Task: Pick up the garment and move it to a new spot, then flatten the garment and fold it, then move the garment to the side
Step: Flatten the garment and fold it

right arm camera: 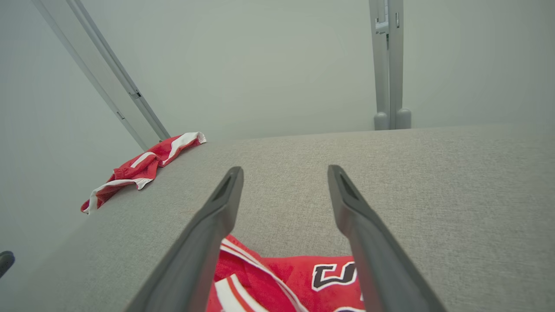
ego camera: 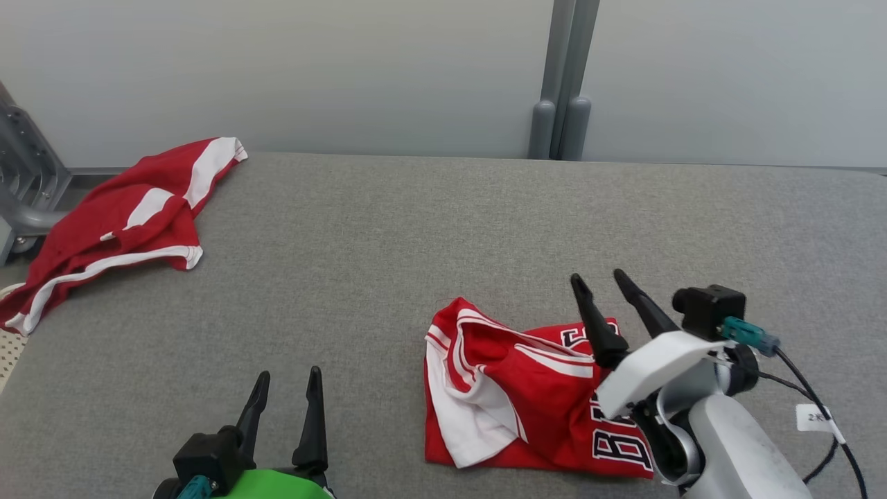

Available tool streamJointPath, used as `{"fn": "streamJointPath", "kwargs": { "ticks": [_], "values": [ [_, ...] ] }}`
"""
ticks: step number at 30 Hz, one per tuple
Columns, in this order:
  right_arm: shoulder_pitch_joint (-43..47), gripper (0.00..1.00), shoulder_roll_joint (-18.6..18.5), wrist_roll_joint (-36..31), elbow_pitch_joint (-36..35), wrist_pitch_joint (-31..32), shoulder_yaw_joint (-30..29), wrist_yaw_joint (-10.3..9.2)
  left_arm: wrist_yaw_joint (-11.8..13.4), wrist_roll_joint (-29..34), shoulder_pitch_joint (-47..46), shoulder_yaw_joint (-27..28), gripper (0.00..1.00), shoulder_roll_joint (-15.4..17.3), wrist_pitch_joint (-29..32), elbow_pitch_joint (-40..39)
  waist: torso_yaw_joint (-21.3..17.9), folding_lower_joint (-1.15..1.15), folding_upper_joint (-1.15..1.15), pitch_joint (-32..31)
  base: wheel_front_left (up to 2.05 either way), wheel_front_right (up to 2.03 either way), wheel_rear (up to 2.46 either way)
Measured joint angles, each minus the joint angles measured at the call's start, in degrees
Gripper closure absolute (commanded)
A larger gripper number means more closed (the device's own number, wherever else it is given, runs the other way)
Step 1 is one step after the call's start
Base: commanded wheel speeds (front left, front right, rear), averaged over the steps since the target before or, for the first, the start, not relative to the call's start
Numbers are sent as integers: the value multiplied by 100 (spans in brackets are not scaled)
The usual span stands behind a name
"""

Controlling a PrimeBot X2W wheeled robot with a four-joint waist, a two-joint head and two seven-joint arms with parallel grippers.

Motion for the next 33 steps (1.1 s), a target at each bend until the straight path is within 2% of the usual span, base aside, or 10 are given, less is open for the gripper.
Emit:
{"fn": "streamJointPath", "kwargs": {
  "ticks": [6,7,8,11,12,13,25,29,33],
  "values": [
    [464,2,-1,-303,-371,170,-734,0,34,4,3,-36,0,19,19,-73,-83,0,0,12,0,0,0],
    [525,22,-1,-339,-417,192,-817,0,34,4,4,-42,0,25,20,-80,-85,0,0,17,0,0,0],
    [579,49,-1,-367,-452,218,-895,0,34,3,4,-45,0,35,36,-89,-84,0,0,21,0,0,0],
    [715,78,-1,-390,-515,280,-1038,0,34,2,4,-52,0,51,43,-102,-64,0,0,36,0,0,0],
    [751,94,-1,-434,-514,305,-1067,0,34,1,4,-55,0,59,43,-104,-49,0,0,41,0,0,0],
    [786,100,-1,-487,-498,311,-1094,0,36,1,3,-56,0,65,44,-110,-31,0,0,46,0,0,0],
    [873,100,1,-314,372,157,-730,0,104,-7,-1,-56,0,141,63,-190,360,0,0,135,0,0,0],
    [721,100,2,-146,917,60,-341,0,119,-13,-3,-55,0,166,64,-198,522,0,0,166,0,0,0],
    [592,100,-3,75,1166,-37,41,0,126,-14,-7,-57,0,168,64,-201,609,0,0,182,0,0,0]
  ]
}}
